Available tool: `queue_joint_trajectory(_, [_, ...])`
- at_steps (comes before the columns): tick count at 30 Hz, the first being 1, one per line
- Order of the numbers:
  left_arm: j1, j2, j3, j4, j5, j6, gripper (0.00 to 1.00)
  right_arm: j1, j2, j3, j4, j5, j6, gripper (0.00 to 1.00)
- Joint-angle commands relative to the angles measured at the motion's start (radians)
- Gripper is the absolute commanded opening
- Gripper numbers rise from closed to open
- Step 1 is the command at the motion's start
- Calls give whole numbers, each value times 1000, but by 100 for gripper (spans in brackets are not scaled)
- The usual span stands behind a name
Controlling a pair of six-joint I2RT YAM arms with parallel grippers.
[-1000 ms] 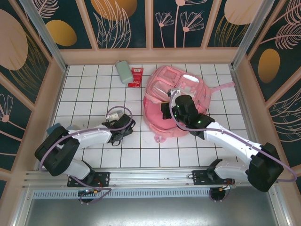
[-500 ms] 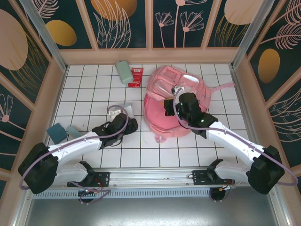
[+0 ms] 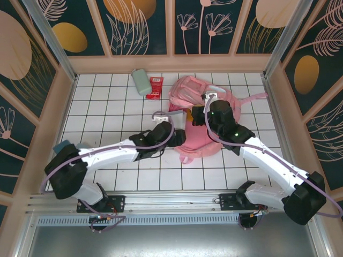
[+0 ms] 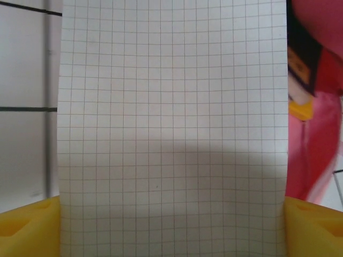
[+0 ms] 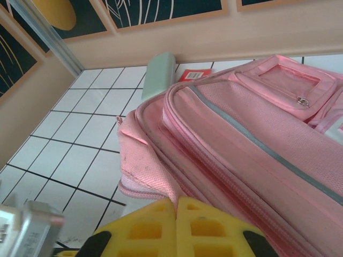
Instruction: Pack the student bag
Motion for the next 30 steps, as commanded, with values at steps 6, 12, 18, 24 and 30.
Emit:
queue_joint_trajectory(6, [-19,250,271,-6,-19,25,67,-10,-46,54,50,22,26,0])
queue_joint_trajectory(12, [-18,414,444,-47,-70,20,68,-9,-54,44,51,13,31,0])
queue_joint_trajectory(18, [-17,502,515,13,-149,0,69,-9,-66,25,56,14,41,0])
queue_joint_trajectory(24, [-17,534,511,76,-147,-21,87,-18,-87,13,48,22,46,0])
queue_joint_trajectory(30, [-17,451,394,147,-118,-38,98,-37,-88,-5,58,8,54,0])
